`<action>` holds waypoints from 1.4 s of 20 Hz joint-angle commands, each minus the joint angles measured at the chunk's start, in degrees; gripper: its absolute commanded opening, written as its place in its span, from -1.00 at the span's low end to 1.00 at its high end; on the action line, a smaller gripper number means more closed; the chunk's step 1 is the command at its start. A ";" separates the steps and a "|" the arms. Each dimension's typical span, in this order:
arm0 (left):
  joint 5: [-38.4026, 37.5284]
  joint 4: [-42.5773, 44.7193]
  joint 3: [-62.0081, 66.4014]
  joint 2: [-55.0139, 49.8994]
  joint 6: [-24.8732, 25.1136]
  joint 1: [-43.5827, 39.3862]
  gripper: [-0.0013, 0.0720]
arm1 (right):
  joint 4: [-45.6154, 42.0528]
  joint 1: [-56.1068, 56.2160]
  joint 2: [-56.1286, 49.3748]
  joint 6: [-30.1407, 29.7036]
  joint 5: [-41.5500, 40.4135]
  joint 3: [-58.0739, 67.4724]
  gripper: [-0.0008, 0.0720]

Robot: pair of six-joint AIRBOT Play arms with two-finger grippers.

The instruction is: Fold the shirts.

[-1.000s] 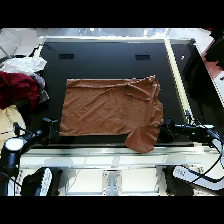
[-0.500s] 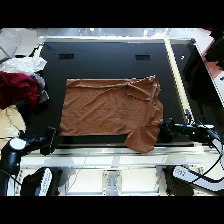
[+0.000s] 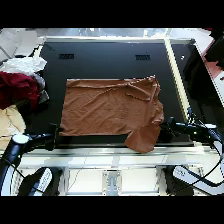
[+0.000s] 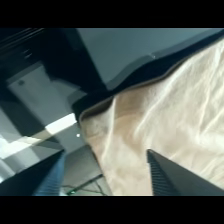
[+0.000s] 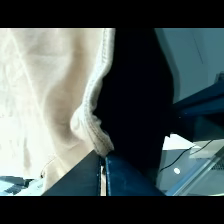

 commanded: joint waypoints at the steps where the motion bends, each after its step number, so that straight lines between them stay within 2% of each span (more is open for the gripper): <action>1: 3.65 -1.11 -0.07 -3.10 1.40 -0.02 0.28 | 0.42 0.04 0.50 0.04 0.20 0.04 -0.93; 2: 4.74 -1.14 -0.07 -3.82 1.38 -0.04 0.08 | 0.79 0.04 0.50 0.04 0.20 0.04 -0.93; 3: 5.73 -1.16 -0.07 -4.48 1.40 -0.07 -0.02 | 1.22 0.04 0.50 0.04 0.20 0.04 -0.93; 7: 8.26 -1.36 -0.04 -7.08 1.42 -1.95 -0.03 | 1.44 0.04 0.50 0.04 0.24 0.04 -0.93; 8: 9.11 -1.68 -0.04 -7.54 1.99 -2.75 -0.16 | 1.44 0.04 0.50 0.04 0.33 0.04 -0.93; 9: 11.04 -3.08 -0.04 -7.96 4.72 -3.58 -0.96 | 1.46 0.04 0.50 0.04 0.39 0.04 -0.93; 10: 12.94 -5.90 -0.04 -8.11 7.32 -4.26 -0.93 | 1.49 0.04 0.50 0.02 0.52 0.04 -0.93; 12: 14.40 -16.02 0.37 -7.96 15.72 -4.63 -0.93 | 1.81 0.04 0.52 -0.28 1.51 0.13 -0.93; 14: 12.70 -25.92 1.79 -5.27 31.41 -4.61 -0.93 | 3.56 0.04 1.33 -5.11 8.41 1.90 -0.94; 16: 8.24 -33.29 4.04 3.02 43.71 -4.52 -0.93 | 6.03 0.02 7.04 -5.29 14.38 4.72 -0.94; 17: 5.92 -34.10 5.73 9.62 45.97 -4.52 -0.93 | 5.88 0.00 11.91 -3.48 16.35 6.62 -0.94; 19: 5.62 -32.22 9.29 25.29 45.90 -4.42 -0.94 | 5.51 -1.46 23.26 1.03 22.29 11.26 -0.94; 21: 11.54 -26.91 13.88 41.27 44.46 -3.58 -0.94 | 5.57 -4.22 35.04 5.92 27.82 18.34 -0.94; 23: 17.92 -13.55 20.41 51.65 32.22 -2.21 -0.94 | 4.68 -4.57 45.51 11.61 22.03 26.67 -0.95; 24: 17.25 -3.58 24.57 53.20 25.64 -1.66 -0.94 | 1.40 -4.55 49.59 14.69 17.66 32.22 -0.95; 25: 14.75 5.86 29.59 52.57 21.68 -1.25 -0.94 | -1.64 -4.55 52.06 17.31 13.88 37.86 -0.95; 26: 13.11 13.16 34.91 50.38 21.46 -1.20 -0.94 | -4.63 -4.55 53.46 17.73 10.75 43.95 -0.95; 28: 12.09 20.81 44.06 42.51 23.78 -1.25 -0.94 | -11.56 -4.55 52.46 17.73 7.41 56.48 -0.95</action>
